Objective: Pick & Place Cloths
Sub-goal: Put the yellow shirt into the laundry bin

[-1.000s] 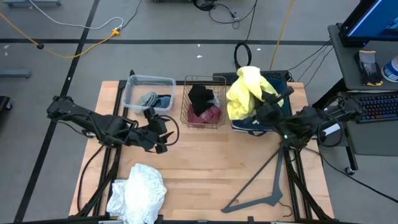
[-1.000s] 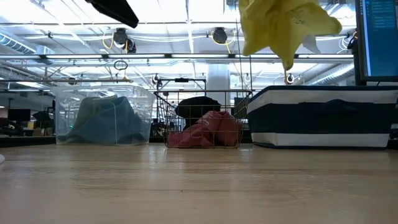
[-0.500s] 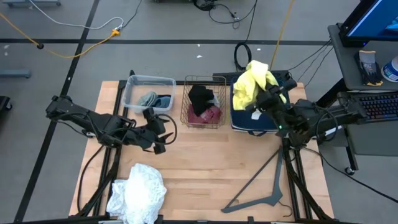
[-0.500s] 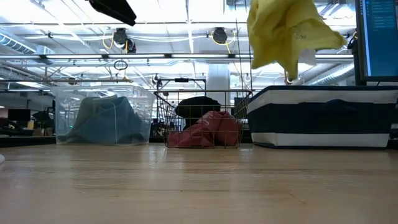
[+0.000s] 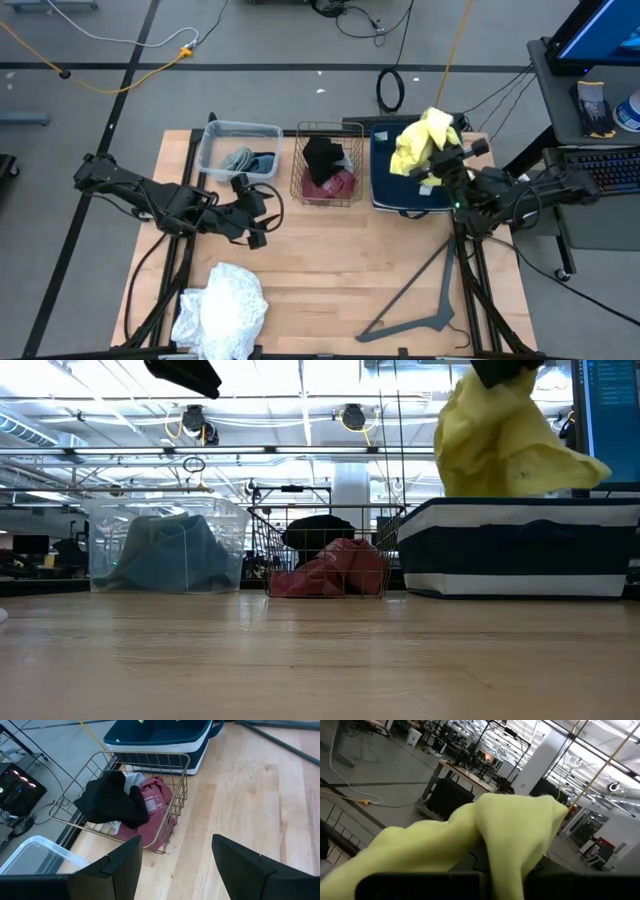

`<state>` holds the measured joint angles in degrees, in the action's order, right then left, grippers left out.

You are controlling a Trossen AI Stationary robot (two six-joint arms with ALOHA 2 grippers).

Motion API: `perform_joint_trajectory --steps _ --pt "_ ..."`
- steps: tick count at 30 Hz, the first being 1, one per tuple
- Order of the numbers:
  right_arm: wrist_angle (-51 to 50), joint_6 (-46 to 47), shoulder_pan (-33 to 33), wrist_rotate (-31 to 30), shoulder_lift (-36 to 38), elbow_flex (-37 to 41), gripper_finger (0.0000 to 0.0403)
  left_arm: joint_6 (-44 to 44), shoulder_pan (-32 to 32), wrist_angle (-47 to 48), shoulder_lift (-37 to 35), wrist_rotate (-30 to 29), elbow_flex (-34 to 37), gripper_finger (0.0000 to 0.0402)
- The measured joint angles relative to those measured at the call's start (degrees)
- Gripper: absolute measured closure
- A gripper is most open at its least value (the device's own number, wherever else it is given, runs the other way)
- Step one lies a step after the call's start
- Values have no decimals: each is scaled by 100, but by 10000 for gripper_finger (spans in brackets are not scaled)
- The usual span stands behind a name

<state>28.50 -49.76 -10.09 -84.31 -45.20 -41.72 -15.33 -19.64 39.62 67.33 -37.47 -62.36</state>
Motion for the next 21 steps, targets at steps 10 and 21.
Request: perform_joint_trajectory --steps 10,21 --pt "-10 1016 0 242 -149 699 382 -26 0 -80 2 4 1 160" --pt "-408 2341 216 346 -207 1328 382 -48 0 -90 4 168 1 160"
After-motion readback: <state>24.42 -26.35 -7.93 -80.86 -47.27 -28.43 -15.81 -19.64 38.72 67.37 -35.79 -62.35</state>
